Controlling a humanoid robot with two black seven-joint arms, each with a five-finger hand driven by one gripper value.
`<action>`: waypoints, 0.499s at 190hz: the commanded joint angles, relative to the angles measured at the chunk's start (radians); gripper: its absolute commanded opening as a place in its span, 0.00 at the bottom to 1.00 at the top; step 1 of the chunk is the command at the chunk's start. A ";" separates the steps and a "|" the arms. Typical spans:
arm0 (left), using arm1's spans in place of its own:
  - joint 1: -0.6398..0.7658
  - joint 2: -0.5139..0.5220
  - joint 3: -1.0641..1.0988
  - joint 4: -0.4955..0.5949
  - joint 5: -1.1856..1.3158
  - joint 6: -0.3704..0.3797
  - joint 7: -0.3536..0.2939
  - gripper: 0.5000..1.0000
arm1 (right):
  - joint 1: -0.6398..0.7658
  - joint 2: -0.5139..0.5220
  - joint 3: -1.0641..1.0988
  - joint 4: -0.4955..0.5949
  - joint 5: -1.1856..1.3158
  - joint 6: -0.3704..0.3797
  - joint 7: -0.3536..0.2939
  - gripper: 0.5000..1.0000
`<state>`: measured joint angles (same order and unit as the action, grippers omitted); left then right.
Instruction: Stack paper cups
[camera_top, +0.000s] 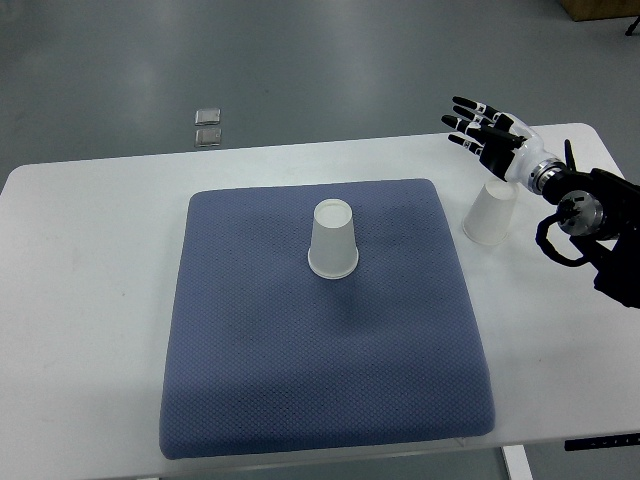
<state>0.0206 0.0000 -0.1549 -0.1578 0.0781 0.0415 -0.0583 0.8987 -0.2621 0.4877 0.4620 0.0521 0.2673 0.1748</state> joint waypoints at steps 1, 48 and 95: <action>0.001 0.000 0.000 -0.003 0.000 -0.002 0.000 1.00 | 0.000 0.000 0.000 0.000 0.000 0.004 0.000 0.85; -0.001 0.000 0.000 0.001 0.000 0.000 0.000 1.00 | 0.002 -0.002 -0.001 0.001 0.000 0.015 0.000 0.85; -0.001 0.000 0.000 0.000 0.000 0.000 0.000 1.00 | 0.003 0.000 0.000 0.001 0.000 0.066 -0.002 0.85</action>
<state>0.0208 0.0000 -0.1549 -0.1578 0.0781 0.0415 -0.0583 0.9007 -0.2641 0.4877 0.4633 0.0521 0.3264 0.1748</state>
